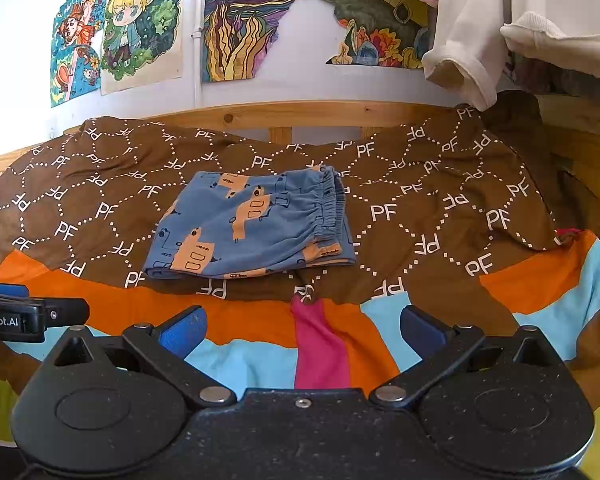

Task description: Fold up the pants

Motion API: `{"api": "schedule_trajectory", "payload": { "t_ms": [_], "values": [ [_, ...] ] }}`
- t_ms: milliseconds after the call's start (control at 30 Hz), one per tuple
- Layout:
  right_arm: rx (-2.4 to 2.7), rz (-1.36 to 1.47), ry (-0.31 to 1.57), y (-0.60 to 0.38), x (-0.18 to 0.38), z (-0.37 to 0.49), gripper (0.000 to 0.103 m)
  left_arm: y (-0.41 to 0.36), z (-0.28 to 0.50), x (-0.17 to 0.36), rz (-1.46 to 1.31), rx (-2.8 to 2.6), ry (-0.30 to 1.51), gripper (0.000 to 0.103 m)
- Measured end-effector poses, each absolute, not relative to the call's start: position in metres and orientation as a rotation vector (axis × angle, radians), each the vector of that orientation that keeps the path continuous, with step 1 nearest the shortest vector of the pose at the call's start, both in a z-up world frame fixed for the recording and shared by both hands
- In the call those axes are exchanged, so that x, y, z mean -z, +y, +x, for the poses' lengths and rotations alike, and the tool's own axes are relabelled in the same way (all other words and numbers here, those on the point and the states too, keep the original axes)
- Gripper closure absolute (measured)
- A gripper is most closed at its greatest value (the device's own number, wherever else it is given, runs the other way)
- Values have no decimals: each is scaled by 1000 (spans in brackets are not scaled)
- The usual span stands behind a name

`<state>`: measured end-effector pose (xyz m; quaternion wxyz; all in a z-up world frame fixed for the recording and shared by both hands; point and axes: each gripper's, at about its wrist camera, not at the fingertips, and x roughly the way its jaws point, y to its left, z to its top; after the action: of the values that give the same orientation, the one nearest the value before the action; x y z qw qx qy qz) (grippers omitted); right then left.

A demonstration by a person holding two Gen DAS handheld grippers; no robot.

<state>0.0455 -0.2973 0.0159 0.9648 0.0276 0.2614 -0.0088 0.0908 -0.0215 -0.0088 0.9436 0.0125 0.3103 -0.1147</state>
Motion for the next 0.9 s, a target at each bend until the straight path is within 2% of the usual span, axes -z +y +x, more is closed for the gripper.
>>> {"api": "schedule_trajectory", "payload": {
  "t_ms": [900],
  "values": [
    [17, 56, 534, -296, -15, 46, 1, -25, 89, 10, 47, 252, 635, 0]
  ]
}}
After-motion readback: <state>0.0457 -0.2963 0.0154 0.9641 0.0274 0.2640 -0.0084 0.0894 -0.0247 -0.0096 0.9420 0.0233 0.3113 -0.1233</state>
